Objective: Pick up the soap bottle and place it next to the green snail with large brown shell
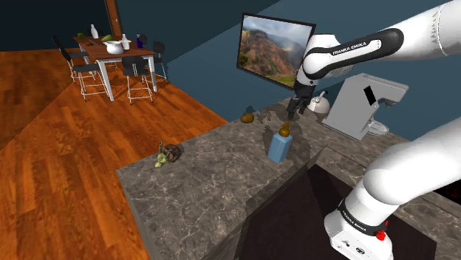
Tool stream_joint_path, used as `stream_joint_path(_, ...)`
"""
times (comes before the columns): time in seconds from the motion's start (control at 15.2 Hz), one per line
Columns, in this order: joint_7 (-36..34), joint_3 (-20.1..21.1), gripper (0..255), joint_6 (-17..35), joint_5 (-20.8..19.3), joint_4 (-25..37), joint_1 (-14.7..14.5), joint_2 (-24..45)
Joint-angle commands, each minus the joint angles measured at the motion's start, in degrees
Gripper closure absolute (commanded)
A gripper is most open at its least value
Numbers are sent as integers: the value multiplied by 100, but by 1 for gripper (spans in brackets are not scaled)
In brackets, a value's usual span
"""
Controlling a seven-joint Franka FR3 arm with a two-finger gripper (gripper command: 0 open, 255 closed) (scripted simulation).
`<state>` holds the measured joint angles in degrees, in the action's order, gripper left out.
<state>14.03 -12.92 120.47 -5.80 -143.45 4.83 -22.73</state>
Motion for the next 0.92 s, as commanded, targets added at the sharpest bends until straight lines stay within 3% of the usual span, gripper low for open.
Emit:
stream_joint_path(0.0, 162, -114, 0, 389, 18, 79, -7, 441)
stream_joint_path(0.46, 932, -491, 0, 1445, 337, 597, 28, 1970)
stream_joint_path(0.86, 1041, -496, 0, 1930, 485, 458, 32, 2332)
